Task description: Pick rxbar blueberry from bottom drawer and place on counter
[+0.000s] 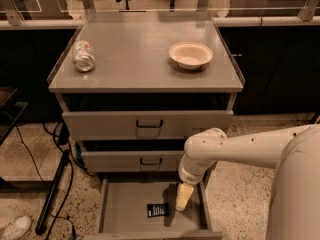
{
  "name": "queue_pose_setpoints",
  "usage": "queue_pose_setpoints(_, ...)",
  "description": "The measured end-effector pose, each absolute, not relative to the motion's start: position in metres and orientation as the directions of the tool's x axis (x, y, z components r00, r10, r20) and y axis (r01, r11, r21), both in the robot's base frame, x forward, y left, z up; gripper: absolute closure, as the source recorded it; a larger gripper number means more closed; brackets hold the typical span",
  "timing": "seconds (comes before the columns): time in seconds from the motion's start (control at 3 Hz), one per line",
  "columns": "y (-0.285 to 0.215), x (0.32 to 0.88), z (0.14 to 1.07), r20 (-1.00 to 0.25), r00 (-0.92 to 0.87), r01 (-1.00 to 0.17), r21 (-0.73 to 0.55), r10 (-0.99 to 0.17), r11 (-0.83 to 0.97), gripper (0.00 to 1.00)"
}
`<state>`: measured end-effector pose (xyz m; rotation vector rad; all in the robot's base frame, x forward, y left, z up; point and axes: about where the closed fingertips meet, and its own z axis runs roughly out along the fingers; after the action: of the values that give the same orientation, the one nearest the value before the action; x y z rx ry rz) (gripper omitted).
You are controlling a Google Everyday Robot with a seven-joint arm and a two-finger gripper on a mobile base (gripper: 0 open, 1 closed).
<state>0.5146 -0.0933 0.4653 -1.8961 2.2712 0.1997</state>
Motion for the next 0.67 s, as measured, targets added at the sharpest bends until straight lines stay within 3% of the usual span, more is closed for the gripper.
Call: queue_pose_setpoints(0.67, -0.099, 0.519, 0.441, -0.244, -0.139, -0.987, -0.042, -0.96, 0.154, 0.0)
